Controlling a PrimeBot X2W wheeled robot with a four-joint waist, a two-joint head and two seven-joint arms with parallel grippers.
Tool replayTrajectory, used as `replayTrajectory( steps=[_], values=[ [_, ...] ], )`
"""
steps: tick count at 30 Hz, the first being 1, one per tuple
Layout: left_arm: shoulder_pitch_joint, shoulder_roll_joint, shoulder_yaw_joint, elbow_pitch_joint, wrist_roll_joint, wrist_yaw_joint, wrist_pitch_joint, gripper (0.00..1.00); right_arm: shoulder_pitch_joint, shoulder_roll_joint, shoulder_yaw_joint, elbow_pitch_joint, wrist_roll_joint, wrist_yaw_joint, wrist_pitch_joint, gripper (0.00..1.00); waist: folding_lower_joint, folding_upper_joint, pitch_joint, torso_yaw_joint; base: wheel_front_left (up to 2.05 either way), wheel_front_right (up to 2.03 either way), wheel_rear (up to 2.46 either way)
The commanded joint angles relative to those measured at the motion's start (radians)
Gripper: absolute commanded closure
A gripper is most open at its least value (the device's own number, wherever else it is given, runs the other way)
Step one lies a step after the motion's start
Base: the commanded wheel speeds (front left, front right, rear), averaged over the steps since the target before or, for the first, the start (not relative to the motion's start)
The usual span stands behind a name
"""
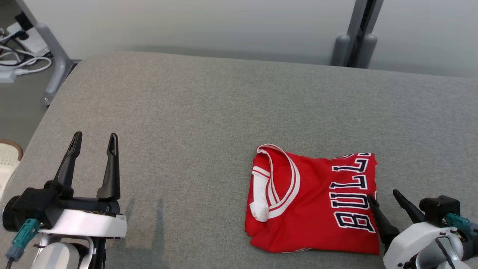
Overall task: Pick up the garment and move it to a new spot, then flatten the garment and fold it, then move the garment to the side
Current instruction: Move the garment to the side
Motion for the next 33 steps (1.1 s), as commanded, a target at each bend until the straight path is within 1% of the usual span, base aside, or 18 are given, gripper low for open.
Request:
replayTrajectory(
  steps=[1, 7, 8, 9, 11, 13, 17, 22, 27, 33],
  values=[
    [-0.018, 0.002, 0.003, 0.003, 0.003, -0.005, -0.005, 0.00, -0.016, -0.011, 0.001, 0.010, 0.002, 0.000, -0.005, 0.00, 0.0000, 0.0000, 0.039, 0.036, 0.00, 0.00, 0.00],
    [-0.062, -0.034, 0.011, 0.039, 0.013, -0.033, -0.015, 0.00, -0.095, -0.026, 0.062, 0.135, 0.041, 0.000, 0.004, 0.00, 0.0000, 0.0000, 0.097, 0.067, 0.00, 0.00, 0.00],
    [-0.068, -0.041, 0.013, 0.045, 0.016, -0.036, -0.016, 0.00, -0.104, -0.028, 0.075, 0.154, 0.048, 0.000, 0.011, 0.04, 0.0000, 0.0000, 0.103, 0.071, 0.00, 0.00, 0.00],
    [-0.073, -0.049, 0.014, 0.051, 0.017, -0.041, -0.015, 0.00, -0.110, -0.027, 0.090, 0.170, 0.061, 0.000, 0.013, 0.45, 0.0000, 0.0000, 0.107, 0.075, 0.00, 0.00, 0.00],
    [-0.080, -0.057, 0.026, 0.054, 0.025, -0.050, -0.015, 0.00, -0.123, -0.031, 0.111, 0.192, 0.080, 0.000, 0.008, 1.00, 0.0000, 0.0000, 0.112, 0.080, 0.00, 0.00, 0.00],
    [-0.086, -0.070, 0.037, 0.057, 0.035, -0.059, -0.015, 0.00, -0.134, -0.043, 0.128, 0.202, 0.096, 0.000, 0.009, 1.00, 0.0000, 0.0000, 0.114, 0.081, 0.00, 0.00, 0.00],
    [-0.086, -0.084, 0.065, 0.064, 0.052, -0.077, -0.016, 0.00, -0.158, -0.071, 0.129, 0.192, 0.107, -0.002, -0.014, 1.00, 0.0000, 0.0000, 0.116, 0.070, 0.00, 0.00, 0.00],
    [-0.073, -0.091, 0.099, 0.066, 0.065, -0.097, -0.016, 0.00, -0.142, -0.100, 0.120, 0.135, 0.092, -0.002, -0.022, 1.00, 0.0000, 0.0000, 0.114, 0.015, 0.00, 0.00, 0.00],
    [-0.063, -0.091, 0.118, 0.044, 0.090, -0.107, -0.016, 0.00, -0.105, -0.128, 0.109, 0.047, 0.054, 0.000, -0.015, 1.00, 0.0000, 0.0000, 0.123, -0.092, 0.00, 0.00, 0.00],
    [-0.073, -0.071, 0.128, 0.011, 0.112, -0.115, -0.016, 0.00, -0.077, -0.159, 0.089, -0.064, 0.011, 0.000, 0.013, 1.00, 0.0000, 0.0000, 0.167, -0.254, 0.00, 0.00, 0.00]
  ],
)
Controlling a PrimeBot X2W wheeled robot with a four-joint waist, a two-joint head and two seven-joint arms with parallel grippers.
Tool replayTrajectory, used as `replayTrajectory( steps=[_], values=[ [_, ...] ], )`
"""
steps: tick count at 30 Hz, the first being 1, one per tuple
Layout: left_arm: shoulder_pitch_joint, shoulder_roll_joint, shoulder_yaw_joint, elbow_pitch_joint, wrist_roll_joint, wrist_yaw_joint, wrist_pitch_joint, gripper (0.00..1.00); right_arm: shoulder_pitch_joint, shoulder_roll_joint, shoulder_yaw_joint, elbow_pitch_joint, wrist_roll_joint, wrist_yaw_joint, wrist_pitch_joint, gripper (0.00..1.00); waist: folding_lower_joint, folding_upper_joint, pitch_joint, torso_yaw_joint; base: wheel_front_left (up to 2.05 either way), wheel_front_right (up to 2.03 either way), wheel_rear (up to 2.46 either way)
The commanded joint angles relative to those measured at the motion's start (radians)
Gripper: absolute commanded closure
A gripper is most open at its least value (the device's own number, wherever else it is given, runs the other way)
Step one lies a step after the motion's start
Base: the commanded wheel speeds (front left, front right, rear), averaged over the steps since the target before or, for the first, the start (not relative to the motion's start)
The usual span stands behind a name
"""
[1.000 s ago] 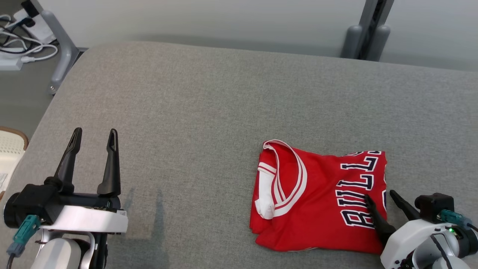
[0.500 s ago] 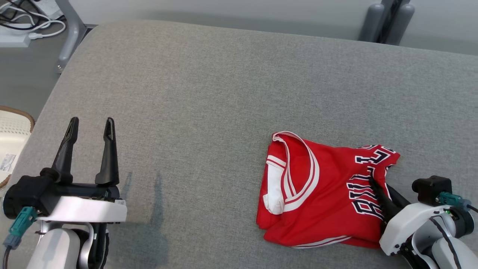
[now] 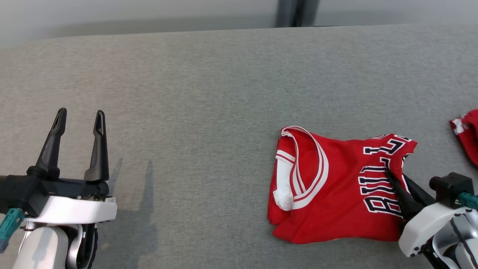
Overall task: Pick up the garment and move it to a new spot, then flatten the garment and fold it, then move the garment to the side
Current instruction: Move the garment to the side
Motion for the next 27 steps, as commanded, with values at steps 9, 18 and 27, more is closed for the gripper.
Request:
replayTrajectory(
  steps=[9, 18, 27],
  values=[
    [-0.061, 0.049, -0.015, -0.046, 0.033, -0.011, 0.032, 0.00, -0.063, -0.025, 0.002, -0.091, -0.035, 0.000, -0.012, 1.00, 0.0000, 0.0000, 0.116, -0.295, 0.00, 0.00, 0.00],
    [-0.141, 0.081, -0.055, -0.097, 0.063, -0.028, 0.093, 0.00, -0.277, -0.157, 0.013, -0.080, -0.055, -0.001, -0.056, 1.00, 0.0000, 0.0000, 0.204, -0.384, 0.00, 0.00, 0.00],
    [-0.214, 0.087, -0.104, -0.114, 0.086, -0.047, 0.118, 0.00, -0.479, -0.359, 0.010, 0.033, -0.034, -0.001, -0.025, 1.00, 0.0000, 0.0000, 0.273, -0.368, 0.00, 0.00, 0.00]
  ],
)
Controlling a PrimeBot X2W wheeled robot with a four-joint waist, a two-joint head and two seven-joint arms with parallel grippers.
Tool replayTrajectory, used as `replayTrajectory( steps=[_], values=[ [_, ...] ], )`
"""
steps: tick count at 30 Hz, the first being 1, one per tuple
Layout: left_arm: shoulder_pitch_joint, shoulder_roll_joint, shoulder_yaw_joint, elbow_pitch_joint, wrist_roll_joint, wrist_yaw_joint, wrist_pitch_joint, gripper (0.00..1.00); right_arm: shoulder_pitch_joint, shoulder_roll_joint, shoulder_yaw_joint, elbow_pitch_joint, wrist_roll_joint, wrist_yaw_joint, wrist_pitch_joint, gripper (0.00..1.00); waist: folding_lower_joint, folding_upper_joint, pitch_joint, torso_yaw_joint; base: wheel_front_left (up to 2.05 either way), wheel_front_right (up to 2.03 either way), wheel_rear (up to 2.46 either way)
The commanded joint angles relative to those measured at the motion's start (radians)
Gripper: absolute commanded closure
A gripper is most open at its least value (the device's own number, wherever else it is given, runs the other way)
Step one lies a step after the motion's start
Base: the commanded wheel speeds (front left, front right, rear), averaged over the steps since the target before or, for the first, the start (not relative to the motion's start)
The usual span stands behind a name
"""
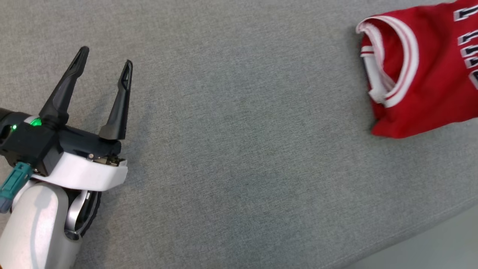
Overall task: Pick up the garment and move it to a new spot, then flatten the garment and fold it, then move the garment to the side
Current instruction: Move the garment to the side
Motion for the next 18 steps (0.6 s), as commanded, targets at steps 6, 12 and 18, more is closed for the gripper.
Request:
replayTrajectory(
  steps=[6, 12, 18],
  values=[
    [-0.046, 0.017, -0.007, -0.008, 0.009, -0.008, 0.011, 0.00, -0.142, -0.032, 0.039, 0.170, 0.019, -0.001, -0.071, 1.00, 0.0000, 0.0000, 0.052, 0.025, 0.00, 0.00, 0.00],
    [-0.066, 0.014, -0.015, 0.000, 0.009, -0.006, 0.007, 0.00, -0.226, 0.027, 0.021, 0.401, 0.014, -0.001, -0.135, 0.00, 0.0000, 0.0000, 0.069, 0.042, 0.00, 0.00, 0.00],
    [-0.043, 0.006, -0.012, 0.024, -0.005, 0.007, -0.012, 0.00, -0.220, 0.111, -0.025, 0.539, 0.052, 0.000, -0.210, 0.00, 0.0000, 0.0000, 0.036, 0.048, 0.00, 0.00, 0.00]
  ],
)
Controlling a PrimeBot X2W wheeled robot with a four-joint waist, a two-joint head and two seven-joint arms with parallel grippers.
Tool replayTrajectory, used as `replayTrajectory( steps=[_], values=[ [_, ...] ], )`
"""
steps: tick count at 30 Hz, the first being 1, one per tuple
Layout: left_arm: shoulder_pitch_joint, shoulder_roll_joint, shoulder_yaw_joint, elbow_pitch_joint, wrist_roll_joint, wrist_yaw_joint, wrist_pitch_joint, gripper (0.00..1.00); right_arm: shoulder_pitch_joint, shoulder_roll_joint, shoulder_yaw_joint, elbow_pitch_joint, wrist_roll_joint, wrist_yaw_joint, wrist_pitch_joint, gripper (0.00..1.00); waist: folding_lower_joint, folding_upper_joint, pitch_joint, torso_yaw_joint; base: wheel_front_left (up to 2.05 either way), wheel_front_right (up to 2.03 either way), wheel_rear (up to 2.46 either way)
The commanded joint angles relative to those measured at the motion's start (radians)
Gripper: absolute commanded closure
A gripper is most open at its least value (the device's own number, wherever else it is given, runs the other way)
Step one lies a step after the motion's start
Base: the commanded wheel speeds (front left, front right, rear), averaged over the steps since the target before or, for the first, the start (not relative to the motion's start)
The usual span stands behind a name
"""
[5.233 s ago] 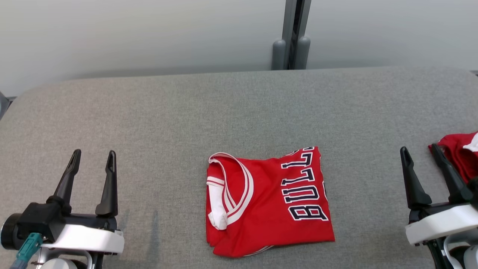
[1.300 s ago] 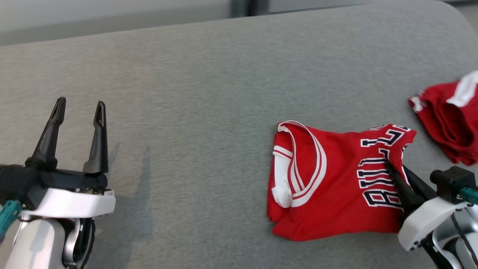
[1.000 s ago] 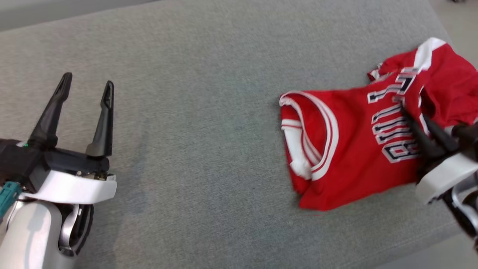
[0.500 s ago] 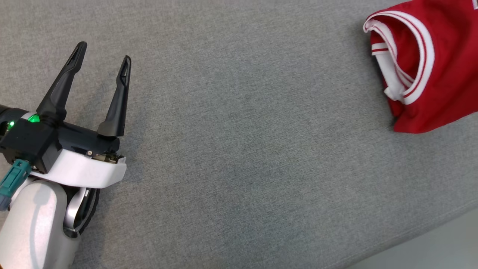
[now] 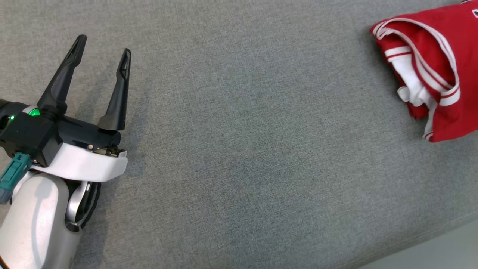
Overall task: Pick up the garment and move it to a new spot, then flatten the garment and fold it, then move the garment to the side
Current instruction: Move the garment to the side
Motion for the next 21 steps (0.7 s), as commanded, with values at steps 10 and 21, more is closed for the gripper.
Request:
replayTrajectory(
  steps=[10, 21],
  values=[
    [0.086, -0.024, 0.042, 0.037, -0.053, 0.045, -0.048, 0.00, 0.149, 0.161, -0.227, -0.108, 0.052, 0.000, -0.068, 0.00, 0.0000, -0.0001, -0.125, 0.031, 0.00, 0.00, 0.00],
    [0.198, -0.055, 0.083, 0.083, -0.114, 0.072, -0.082, 0.00, 0.475, 0.429, -0.369, -0.540, -0.125, 0.000, -0.066, 0.00, 0.0000, -0.0001, -0.261, 0.139, 0.00, 0.00, 0.00]
  ],
)
